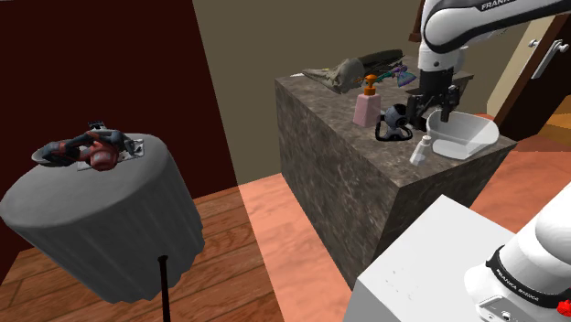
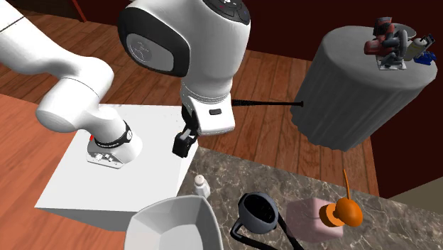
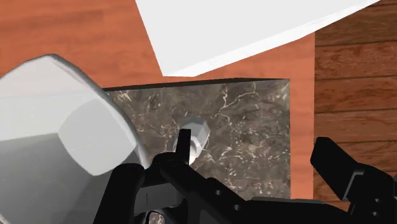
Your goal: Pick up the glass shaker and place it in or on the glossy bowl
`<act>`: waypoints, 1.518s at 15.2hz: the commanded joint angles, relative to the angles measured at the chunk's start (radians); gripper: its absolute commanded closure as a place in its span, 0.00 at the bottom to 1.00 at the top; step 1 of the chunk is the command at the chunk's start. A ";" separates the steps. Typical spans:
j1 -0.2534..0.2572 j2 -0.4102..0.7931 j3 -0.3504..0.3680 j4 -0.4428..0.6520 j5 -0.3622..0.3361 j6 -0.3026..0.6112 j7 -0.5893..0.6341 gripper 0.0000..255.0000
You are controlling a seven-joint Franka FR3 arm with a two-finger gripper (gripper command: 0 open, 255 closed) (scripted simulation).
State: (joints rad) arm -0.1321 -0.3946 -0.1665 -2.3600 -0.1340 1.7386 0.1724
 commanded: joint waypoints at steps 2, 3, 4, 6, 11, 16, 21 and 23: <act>-0.027 0.108 -0.036 0.032 -0.004 0.057 0.007 0.00; -0.035 0.143 -0.048 0.045 -0.004 0.072 0.009 0.00; -0.044 0.177 -0.060 0.058 -0.003 0.086 0.010 0.00; -0.060 0.240 -0.080 0.085 0.001 0.110 0.010 0.00; -0.064 0.249 -0.085 0.025 -0.003 0.179 0.011 0.00; -0.066 0.256 -0.088 -0.004 -0.005 0.215 0.011 0.00; -0.066 0.256 -0.087 -0.004 -0.005 0.215 0.011 0.00; -0.063 0.254 -0.084 -0.005 -0.003 0.214 0.017 1.00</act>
State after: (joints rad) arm -0.1957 -0.1569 -0.2491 -2.3469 -0.1400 1.9282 0.1893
